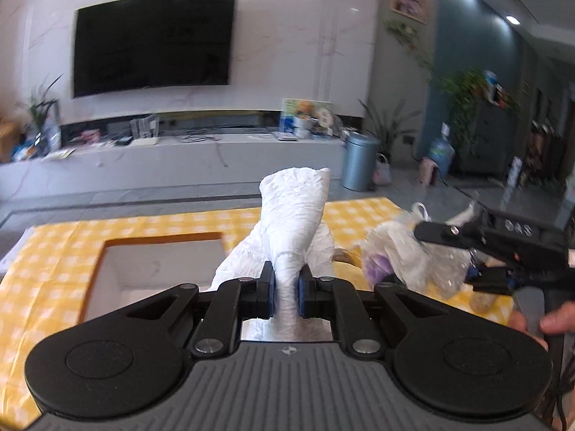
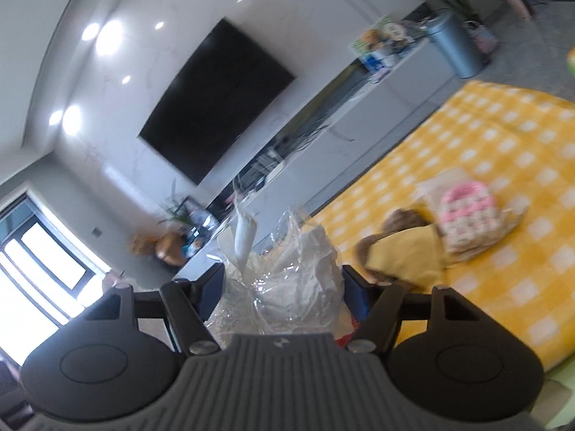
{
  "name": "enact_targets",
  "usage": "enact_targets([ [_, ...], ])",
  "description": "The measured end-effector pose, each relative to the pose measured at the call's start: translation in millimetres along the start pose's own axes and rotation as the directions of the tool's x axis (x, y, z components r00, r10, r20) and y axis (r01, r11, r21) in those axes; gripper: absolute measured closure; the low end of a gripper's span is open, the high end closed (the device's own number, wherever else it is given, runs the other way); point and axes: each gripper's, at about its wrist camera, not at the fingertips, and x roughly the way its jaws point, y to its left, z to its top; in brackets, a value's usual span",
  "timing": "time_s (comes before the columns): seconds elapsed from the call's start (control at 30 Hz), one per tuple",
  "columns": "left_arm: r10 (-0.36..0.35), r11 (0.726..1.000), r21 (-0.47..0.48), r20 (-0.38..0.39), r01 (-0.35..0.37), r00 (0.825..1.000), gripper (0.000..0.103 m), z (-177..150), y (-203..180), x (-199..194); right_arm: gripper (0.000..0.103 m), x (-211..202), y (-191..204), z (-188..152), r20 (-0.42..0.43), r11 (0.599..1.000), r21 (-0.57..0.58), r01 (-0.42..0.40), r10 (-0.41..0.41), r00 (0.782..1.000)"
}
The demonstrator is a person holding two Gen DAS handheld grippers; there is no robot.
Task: Organize soft objects
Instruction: 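Carry the tissue with the left gripper while the right carries the bag over the cardboard box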
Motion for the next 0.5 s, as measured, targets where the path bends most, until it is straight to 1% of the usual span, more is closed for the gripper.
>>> enact_targets([
  [0.07,0.01,0.997,-0.073,0.014,-0.009,1.0,0.09,-1.7,26.2,-8.5,0.035,12.1,20.8,-10.5,-0.034,0.999,-0.039,-0.03,0.028,0.999],
  [0.17,0.038,0.989,-0.144,0.04,-0.031,0.998,0.09,-4.8,59.6,-15.4,0.035,32.3,52.1,-29.9,-0.092,0.992,-0.106,-0.073,0.063,0.994],
  [0.27,0.072,0.974,-0.218,0.032,-0.063,0.997,0.09,-9.1,90.5,-9.5,0.035,58.4,81.8,-51.1,-0.166,0.975,-0.193,-0.106,0.074,0.983],
  [0.37,0.092,0.952,-0.293,0.014,-0.084,0.996,0.09,-17.1,121.2,-0.4,0.035,84.6,102.5,-73.2,-0.224,0.956,-0.277,-0.099,0.036,0.974],
  [0.5,0.08,0.935,-0.347,0.004,-0.074,0.997,0.09,-24.2,152.3,9.2,0.035,121.4,120.0,-95.6,-0.296,0.921,-0.381,-0.082,-0.037,0.954],
])
